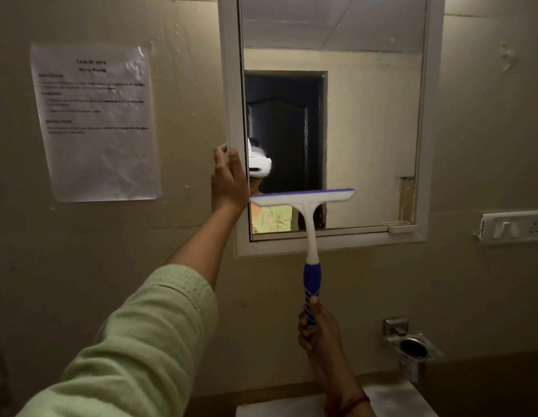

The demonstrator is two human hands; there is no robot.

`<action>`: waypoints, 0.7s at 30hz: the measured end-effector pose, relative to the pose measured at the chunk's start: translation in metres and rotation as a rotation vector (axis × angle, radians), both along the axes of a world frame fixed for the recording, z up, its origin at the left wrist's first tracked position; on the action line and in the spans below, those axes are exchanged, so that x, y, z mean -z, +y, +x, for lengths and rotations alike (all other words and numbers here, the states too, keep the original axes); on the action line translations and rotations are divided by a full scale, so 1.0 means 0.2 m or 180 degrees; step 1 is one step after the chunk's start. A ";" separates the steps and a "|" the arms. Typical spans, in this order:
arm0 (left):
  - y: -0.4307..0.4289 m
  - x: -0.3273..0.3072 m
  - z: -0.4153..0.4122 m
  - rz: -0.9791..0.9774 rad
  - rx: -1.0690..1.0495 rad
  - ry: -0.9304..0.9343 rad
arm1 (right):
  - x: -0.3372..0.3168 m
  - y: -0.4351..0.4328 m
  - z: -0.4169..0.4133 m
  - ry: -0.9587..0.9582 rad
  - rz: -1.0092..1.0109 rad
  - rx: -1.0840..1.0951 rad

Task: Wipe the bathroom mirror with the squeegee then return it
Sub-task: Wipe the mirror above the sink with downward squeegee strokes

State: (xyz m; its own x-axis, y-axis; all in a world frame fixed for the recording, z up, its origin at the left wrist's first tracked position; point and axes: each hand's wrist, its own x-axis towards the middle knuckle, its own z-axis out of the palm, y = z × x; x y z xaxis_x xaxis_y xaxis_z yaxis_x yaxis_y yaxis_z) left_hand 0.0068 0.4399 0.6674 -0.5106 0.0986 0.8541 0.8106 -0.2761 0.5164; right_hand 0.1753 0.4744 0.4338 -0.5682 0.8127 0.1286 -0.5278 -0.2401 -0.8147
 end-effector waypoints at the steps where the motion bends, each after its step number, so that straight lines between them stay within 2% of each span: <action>1: 0.00 0.00 0.00 0.0004 0.0010 -0.0006 | -0.04 0.01 0.00 0.0017 0.0093 0.0005; 4: 0.00 0.00 0.00 0.0007 0.0037 -0.0021 | -0.06 0.00 -0.02 0.0017 0.0158 0.0008; 9: 0.00 0.00 -0.01 0.0027 0.0034 0.0016 | 0.17 -0.06 -0.01 -0.0154 -0.0368 -0.0310; 12: 0.00 0.00 0.00 0.0023 0.0044 0.0003 | 0.19 -0.09 0.02 -0.0063 -0.0527 -0.0496; 18: 0.00 0.00 0.00 0.0069 0.0069 0.0028 | 0.03 -0.04 0.02 0.0071 -0.0143 -0.0181; 21: 0.00 -0.01 0.00 0.0080 0.0050 -0.0004 | 0.08 -0.03 0.02 -0.0010 -0.0159 -0.0168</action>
State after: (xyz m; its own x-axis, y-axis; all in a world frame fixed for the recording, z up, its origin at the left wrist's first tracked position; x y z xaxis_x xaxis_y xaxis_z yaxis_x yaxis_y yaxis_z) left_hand 0.0073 0.4404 0.6687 -0.5102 0.0851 0.8558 0.8054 -0.3017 0.5102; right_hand 0.1792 0.4683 0.4171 -0.6107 0.7871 0.0866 -0.5108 -0.3080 -0.8027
